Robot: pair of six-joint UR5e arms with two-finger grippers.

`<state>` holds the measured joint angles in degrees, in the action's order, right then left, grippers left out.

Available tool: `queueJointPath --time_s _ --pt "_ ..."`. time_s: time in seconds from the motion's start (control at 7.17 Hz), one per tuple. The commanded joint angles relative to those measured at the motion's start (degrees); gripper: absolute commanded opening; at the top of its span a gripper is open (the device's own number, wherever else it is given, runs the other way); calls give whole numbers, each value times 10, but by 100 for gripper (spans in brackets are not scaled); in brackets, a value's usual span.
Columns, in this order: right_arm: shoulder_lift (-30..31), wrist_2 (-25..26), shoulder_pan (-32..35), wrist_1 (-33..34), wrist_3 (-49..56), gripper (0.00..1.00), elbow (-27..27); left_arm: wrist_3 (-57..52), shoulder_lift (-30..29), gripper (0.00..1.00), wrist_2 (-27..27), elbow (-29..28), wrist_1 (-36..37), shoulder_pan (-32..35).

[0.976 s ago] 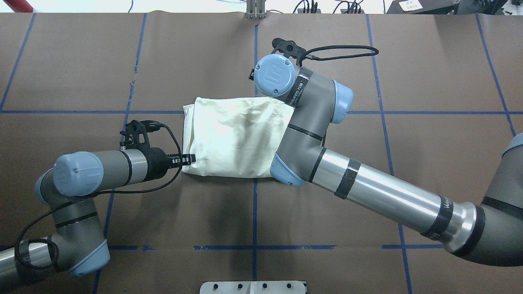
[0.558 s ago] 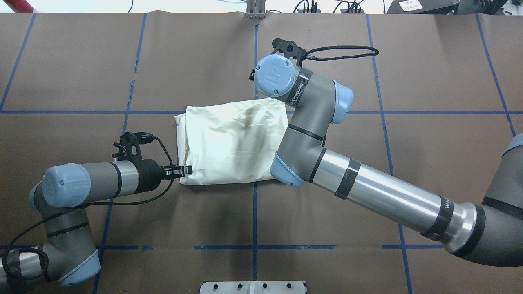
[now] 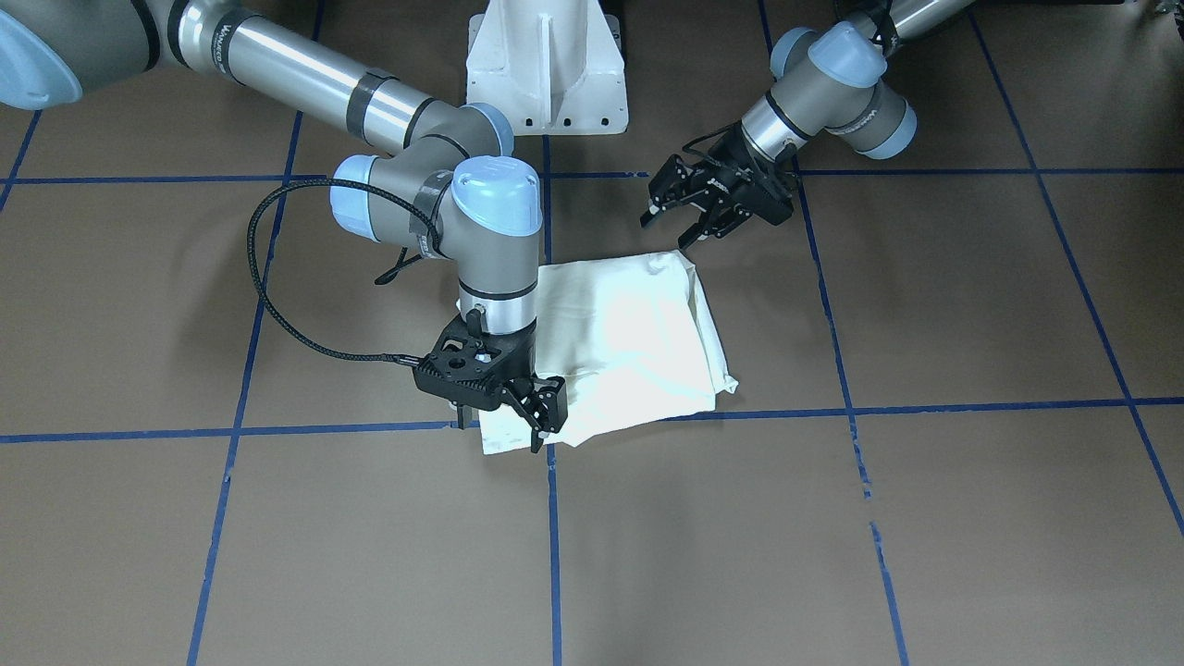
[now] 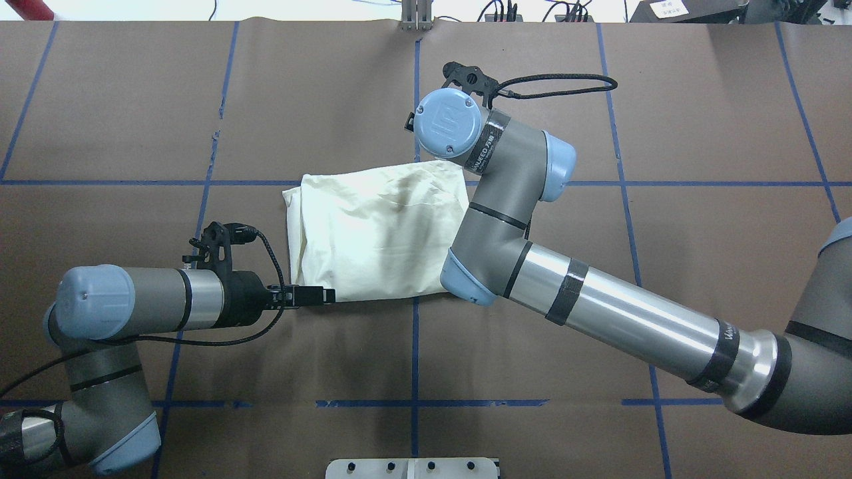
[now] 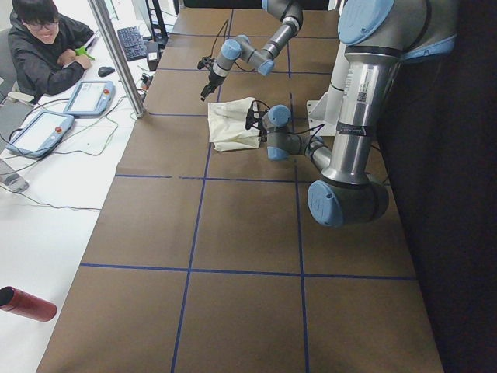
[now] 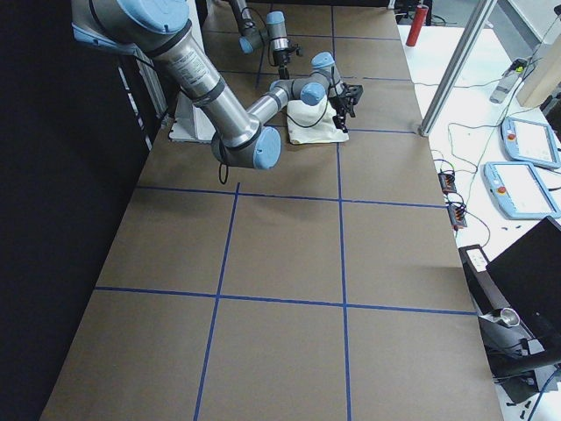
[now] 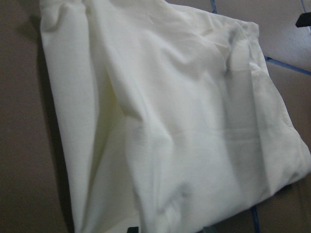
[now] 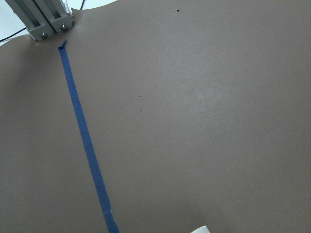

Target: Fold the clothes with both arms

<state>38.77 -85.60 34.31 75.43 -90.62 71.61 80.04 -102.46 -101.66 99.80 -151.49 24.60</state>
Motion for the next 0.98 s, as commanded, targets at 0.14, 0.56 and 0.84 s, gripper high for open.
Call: queueJointPath --time_s 0.14,0.56,0.84 --pt "10 0 0 1 0 100 15 78 -38 100 -1 -3 25 0" --pt "10 0 0 1 0 100 17 86 -45 100 14 -22 41 0" --pt "12 0 0 1 0 100 17 85 -48 100 14 -49 40 -1"
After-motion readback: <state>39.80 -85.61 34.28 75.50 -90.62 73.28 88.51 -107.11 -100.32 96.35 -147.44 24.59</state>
